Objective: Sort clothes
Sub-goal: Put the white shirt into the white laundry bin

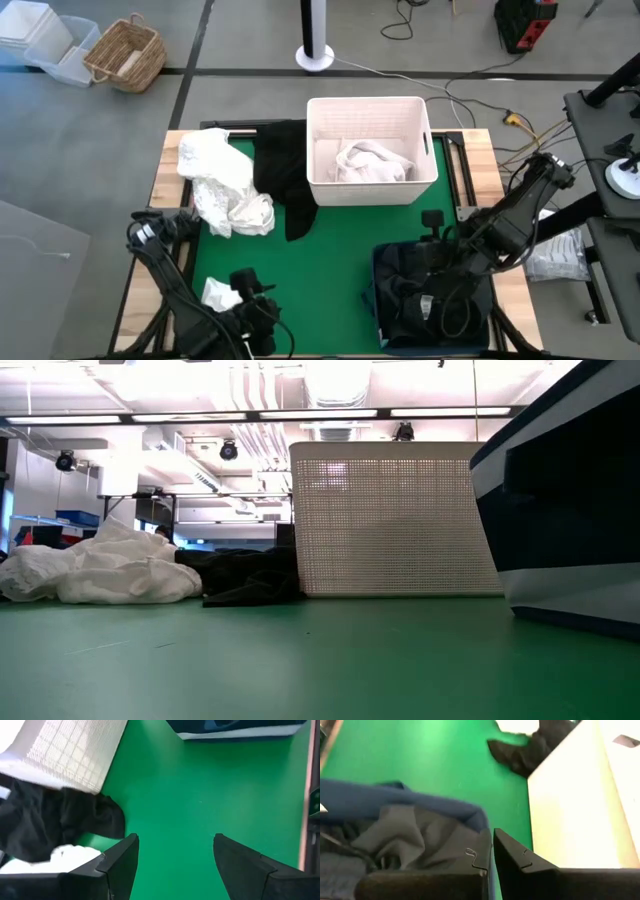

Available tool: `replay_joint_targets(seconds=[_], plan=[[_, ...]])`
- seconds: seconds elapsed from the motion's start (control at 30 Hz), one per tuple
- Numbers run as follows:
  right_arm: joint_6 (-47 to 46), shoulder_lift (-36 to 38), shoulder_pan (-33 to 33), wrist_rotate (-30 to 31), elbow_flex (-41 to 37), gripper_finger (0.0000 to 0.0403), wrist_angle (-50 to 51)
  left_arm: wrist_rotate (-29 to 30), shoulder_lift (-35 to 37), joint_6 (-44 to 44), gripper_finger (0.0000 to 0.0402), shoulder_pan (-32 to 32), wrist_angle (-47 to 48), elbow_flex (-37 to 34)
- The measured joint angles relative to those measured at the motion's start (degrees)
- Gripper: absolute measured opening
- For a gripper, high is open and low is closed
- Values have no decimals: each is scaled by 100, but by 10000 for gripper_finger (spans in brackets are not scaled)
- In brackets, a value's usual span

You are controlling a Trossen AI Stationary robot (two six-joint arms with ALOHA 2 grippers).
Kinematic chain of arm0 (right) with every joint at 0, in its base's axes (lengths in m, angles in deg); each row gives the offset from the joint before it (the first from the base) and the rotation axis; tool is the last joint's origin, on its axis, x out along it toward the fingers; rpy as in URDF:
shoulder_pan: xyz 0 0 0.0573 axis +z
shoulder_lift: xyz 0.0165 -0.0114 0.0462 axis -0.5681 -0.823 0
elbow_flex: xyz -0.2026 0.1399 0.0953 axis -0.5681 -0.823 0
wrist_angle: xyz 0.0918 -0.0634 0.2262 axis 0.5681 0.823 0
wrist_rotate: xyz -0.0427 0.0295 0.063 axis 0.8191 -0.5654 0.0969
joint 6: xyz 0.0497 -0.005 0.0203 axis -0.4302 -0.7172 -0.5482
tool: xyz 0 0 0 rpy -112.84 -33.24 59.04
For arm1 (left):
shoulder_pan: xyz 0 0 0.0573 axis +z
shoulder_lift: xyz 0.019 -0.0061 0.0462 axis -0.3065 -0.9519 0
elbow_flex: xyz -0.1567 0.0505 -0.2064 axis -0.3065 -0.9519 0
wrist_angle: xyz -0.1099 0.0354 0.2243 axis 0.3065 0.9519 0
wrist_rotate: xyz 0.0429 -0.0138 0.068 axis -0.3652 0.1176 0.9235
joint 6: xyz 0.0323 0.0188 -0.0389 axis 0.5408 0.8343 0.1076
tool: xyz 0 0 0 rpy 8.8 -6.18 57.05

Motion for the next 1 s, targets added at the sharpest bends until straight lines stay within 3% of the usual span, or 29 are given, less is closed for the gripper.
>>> replay_joint_targets(seconds=[0.17, 0.37, 0.8, 1.0], plan=[[265, 114, -81, 13, 0, 12, -439, -395, 91, -67, 233, -1, 0, -19], [351, 115, -316, 10, 0, 12, -419, -1919, 349, -143, 233, 4, -2, -462], [509, 113, -505, 2, -2, 12, -426, -4374, 1245, -3301, 233, -64, -34, -2991], [509, 113, -503, -6, -2, 12, -428, -4965, 1250, -4754, 233, 3, -333, -3563]])
